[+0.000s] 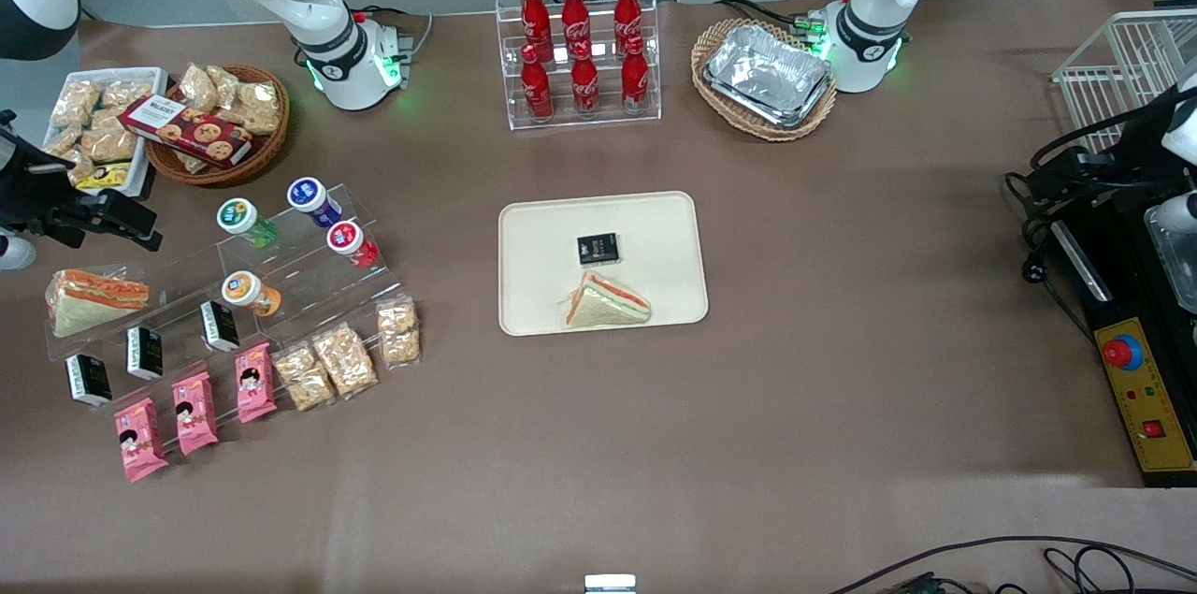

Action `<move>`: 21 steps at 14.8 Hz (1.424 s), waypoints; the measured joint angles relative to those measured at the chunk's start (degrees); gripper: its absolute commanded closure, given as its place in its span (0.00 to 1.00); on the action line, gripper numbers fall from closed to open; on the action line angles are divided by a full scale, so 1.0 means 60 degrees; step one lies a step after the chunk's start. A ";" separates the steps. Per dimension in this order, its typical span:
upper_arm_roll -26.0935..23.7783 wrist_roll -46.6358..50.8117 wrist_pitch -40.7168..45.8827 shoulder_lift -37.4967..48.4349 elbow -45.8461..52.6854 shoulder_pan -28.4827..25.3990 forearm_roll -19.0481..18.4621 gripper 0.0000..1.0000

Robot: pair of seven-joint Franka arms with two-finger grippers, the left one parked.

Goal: Place green gum on tray
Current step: 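Move the right gripper toward the rack of gum bottles, then lower the right gripper over the green-lidded gum bottle and close it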

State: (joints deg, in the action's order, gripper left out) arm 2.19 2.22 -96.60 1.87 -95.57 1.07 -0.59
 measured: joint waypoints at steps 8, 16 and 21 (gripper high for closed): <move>0.0030 -0.0093 0.0166 0.0003 -0.0002 -0.0078 -0.0133 0.00; 0.0279 -0.1768 -0.0100 0.0895 -0.1591 0.0652 -0.0198 0.00; 0.0294 -0.1771 -0.1514 0.2524 -0.4227 0.0650 -0.0198 0.00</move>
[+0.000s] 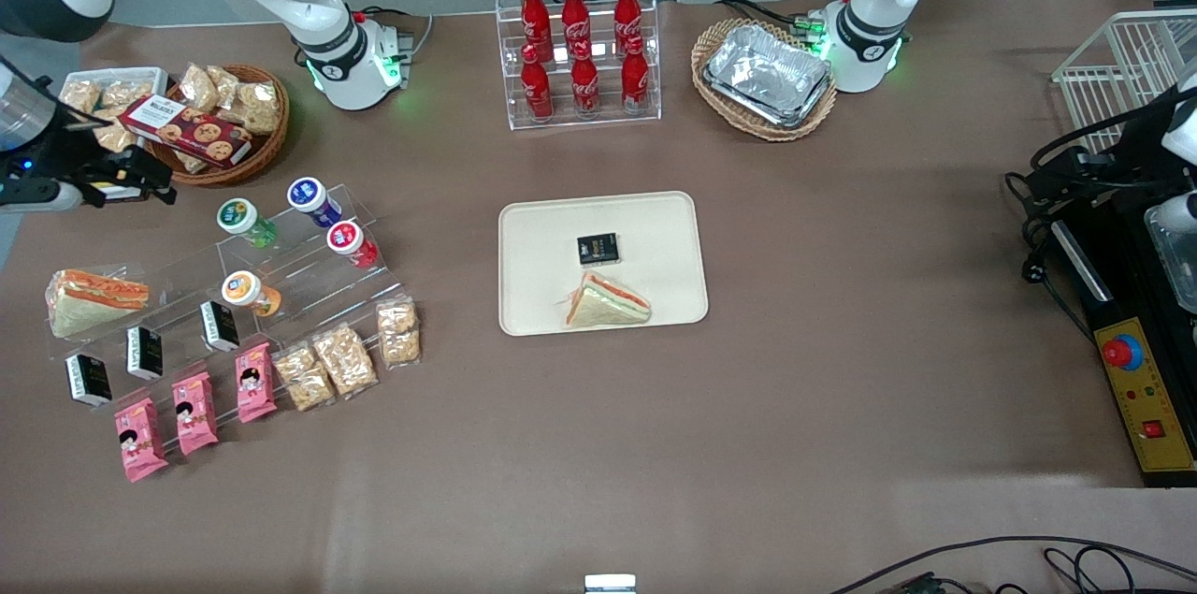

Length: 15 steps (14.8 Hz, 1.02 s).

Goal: Place green gum on tray
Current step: 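Lower the right gripper over the green-lidded gum bottle and close it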

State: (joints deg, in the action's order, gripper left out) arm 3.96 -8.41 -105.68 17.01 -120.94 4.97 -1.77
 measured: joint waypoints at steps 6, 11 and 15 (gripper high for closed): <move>-0.0009 0.0002 -0.1036 0.0332 -0.1238 -0.0004 0.0033 0.00; -0.0009 0.0005 -0.1923 0.0343 -0.2286 -0.0007 0.0093 0.00; -0.0009 0.0007 -0.3016 0.0282 -0.3256 -0.0023 0.0095 0.00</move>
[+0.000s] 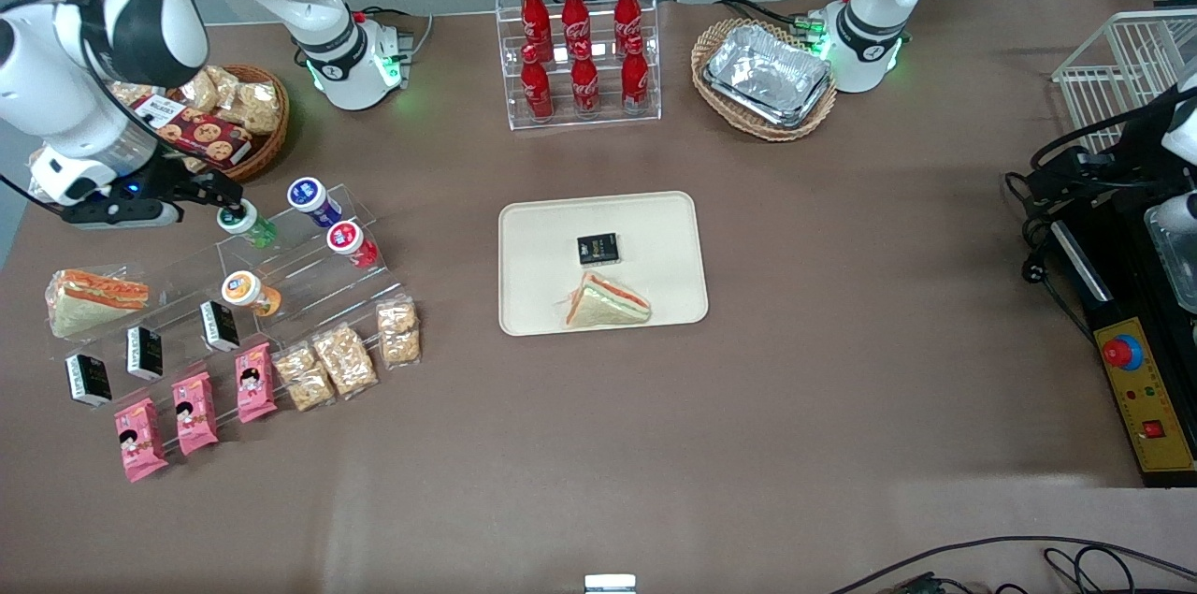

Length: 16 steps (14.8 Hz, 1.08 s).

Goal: Place green gum on tray
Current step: 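Lower the right gripper over the green-lidded gum bottle and close it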

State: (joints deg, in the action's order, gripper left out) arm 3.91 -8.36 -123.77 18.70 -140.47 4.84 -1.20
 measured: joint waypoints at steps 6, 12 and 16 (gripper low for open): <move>0.0000 0.0005 -0.0434 -0.0285 -0.0559 0.0000 0.0002 0.00; 0.0000 0.0005 -0.0904 -0.0295 -0.0950 0.0000 0.0009 0.18; -0.0001 0.0005 -0.1085 -0.0320 -0.1017 -0.0020 0.0010 0.37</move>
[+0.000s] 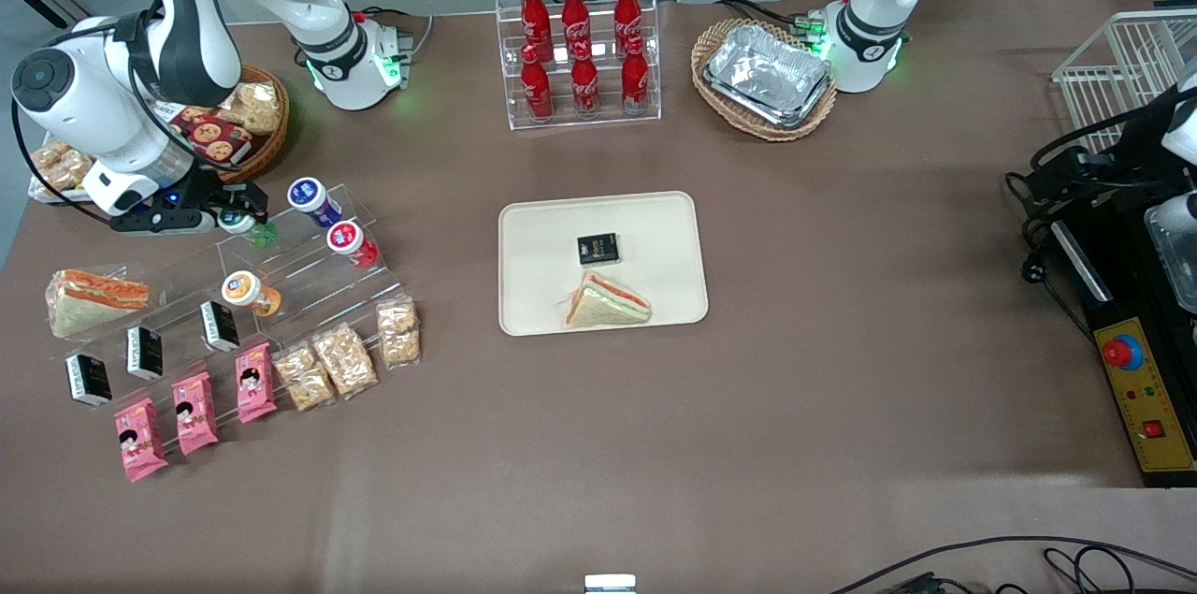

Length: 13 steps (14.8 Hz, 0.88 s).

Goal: Place green gum on tray
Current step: 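Lower the right gripper over the green-lidded gum bottle and close it, then lift the green gum bottle out of the rack with the right gripper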

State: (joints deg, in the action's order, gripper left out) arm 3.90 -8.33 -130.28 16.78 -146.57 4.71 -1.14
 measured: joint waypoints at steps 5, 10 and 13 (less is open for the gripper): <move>-0.0012 0.0000 -0.0218 -0.0057 0.0004 -0.0015 0.0001 0.48; -0.0034 -0.0006 -0.0279 0.0003 0.0351 -0.0029 0.0001 0.48; -0.0095 -0.0012 0.0813 0.0220 0.1246 -0.0057 0.0001 0.48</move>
State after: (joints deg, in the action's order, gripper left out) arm 3.33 -8.40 -125.40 18.10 -139.09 4.38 -1.14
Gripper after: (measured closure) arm 0.414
